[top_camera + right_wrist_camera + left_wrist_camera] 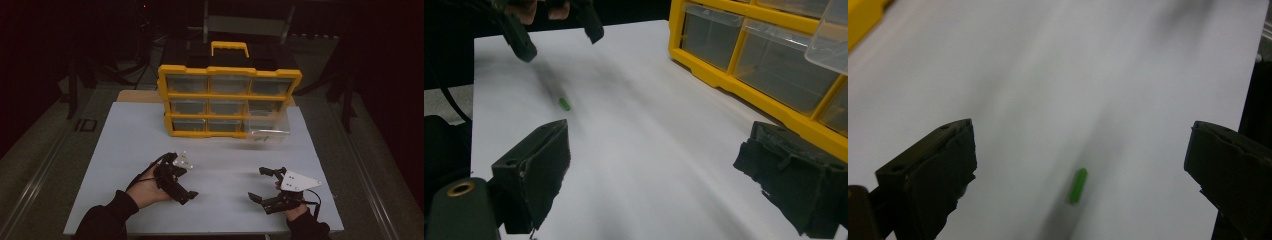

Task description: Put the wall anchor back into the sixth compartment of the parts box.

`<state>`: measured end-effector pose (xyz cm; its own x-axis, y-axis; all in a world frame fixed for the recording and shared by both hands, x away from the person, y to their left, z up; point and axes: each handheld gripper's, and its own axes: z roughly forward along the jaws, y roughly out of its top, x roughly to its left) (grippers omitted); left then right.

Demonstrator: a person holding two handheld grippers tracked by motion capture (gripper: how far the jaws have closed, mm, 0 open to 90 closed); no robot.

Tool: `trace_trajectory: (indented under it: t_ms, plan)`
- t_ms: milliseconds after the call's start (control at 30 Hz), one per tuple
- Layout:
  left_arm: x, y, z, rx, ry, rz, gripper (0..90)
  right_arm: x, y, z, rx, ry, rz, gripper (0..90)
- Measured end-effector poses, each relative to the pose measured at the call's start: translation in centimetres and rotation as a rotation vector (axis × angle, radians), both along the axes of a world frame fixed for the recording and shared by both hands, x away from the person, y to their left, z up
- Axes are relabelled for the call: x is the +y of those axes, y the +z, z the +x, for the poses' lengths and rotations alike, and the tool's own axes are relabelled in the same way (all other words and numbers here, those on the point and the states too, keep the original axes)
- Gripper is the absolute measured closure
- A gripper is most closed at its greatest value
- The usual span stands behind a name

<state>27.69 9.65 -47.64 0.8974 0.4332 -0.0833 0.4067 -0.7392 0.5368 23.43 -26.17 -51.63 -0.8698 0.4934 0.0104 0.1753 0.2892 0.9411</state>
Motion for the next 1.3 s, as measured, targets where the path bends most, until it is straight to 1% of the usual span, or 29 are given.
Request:
trace_trajectory:
  t_ms: [33, 67, 200, 300, 333, 367, 433, 467, 533, 600, 633, 667, 733, 767, 833, 867, 967, 1100, 1133, 1200, 1233, 1267, 1300]
  plan:
    - [0.2, -0.7, -0.3, 0.001, -0.011, 0.001, 3.0, 0.0, 0.0, 0.0, 0.0, 0.001, 0.0, 10.8]
    - [0.2, -1.0, -0.4, 0.0, -0.014, 0.002, 3.7, 0.0, 0.0, 0.0, 0.001, 0.001, -0.001, 10.8]
    - [0.6, -1.8, -0.7, 0.009, -0.032, -0.002, 7.7, 0.1, 0.0, 0.0, 0.001, 0.002, -0.002, 10.8]
    - [0.8, -2.2, -0.7, 0.004, -0.034, -0.006, 11.8, 0.1, 0.0, 0.0, 0.001, 0.001, -0.002, 10.8]
    - [1.0, -2.5, -0.8, 0.004, -0.037, 0.002, 14.0, 0.1, 0.0, 0.0, 0.002, 0.002, -0.002, 10.8]
    - [1.1, -2.7, -0.8, 0.011, -0.043, 0.003, 14.1, 0.1, -0.1, 0.0, 0.003, 0.002, -0.003, 10.8]
    - [1.1, -2.9, -0.8, 0.012, -0.045, 0.011, 17.3, 0.1, -0.1, 0.0, 0.002, 0.003, -0.004, 10.8]
    - [1.1, -3.2, -0.9, 0.013, -0.049, 0.013, 17.3, 0.1, -0.1, 0.0, 0.002, 0.003, -0.004, 10.8]
    - [1.1, -3.5, -0.9, 0.017, -0.064, 0.03, 21.3, 0.1, -0.1, 0.0, 0.002, 0.003, -0.004, 10.8]
    - [1.0, -3.7, -1.0, 0.013, -0.062, 0.034, 24.7, 0.1, -0.1, 0.0, 0.003, 0.003, -0.004, 10.8]
    - [1.0, -4.1, -0.9, 0.014, -0.063, 0.044, 24.7, 0.1, -0.1, 0.0, 0.003, 0.003, -0.005, 10.8]
    - [1.0, -4.3, -0.9, 0.008, -0.063, 0.054, 33.2, 0.1, -0.1, 0.0, 0.002, 0.0, -0.011, 10.8]
    - [0.9, -4.6, -0.9, 0.001, -0.07, 0.066, 38.4, 0.1, -0.1, 0.1, 0.002, 0.0, -0.009, 10.8]
    - [0.9, -4.6, -0.9, 0.001, -0.07, 0.066, 41.1, 0.1, -0.1, 0.1, 0.002, 0.001, -0.008, 10.8]
    - [0.8, -4.8, -0.9, -0.012, -0.072, 0.077, 45.0, 0.1, -0.1, 0.1, 0.003, -0.001, -0.008, 10.8]
    - [0.8, -4.8, -0.9, -0.012, -0.072, 0.077, 45.5, 0.1, -0.1, 0.1, 0.003, -0.001, -0.008, 10.8]
    - [0.7, -5.1, -0.9, -0.021, -0.087, 0.095, 50.6, 0.1, -0.1, 0.0, 0.001, -0.002, -0.009, 10.8]
    - [0.6, -5.1, -1.1, -0.021, -0.096, 0.087, 57.6, 0.0, 0.0, 0.1, 0.003, -0.004, -0.007, 10.8]
    - [0.6, -5.0, -1.0, -0.018, -0.105, 0.09, 59.4, 0.0, -0.1, 0.1, 0.003, -0.004, -0.006, 10.8]
    - [0.5, -5.0, -1.0, -0.017, -0.107, 0.091, 60.7, 0.0, -0.1, 0.1, 0.004, -0.004, -0.007, 10.8]
    - [0.5, -5.0, -0.9, -0.007, -0.105, 0.091, 61.1, 0.0, -0.1, 0.1, 0.003, -0.003, -0.007, 10.8]
    - [0.5, -5.0, -0.7, 0.015, -0.088, 0.082, 61.9, 0.1, -0.1, 0.1, 0.002, -0.002, -0.008, 10.8]
    - [0.5, -5.0, -0.7, 0.015, -0.088, 0.082, 62.6, 0.1, -0.1, 0.1, 0.002, -0.002, -0.008, 10.8]
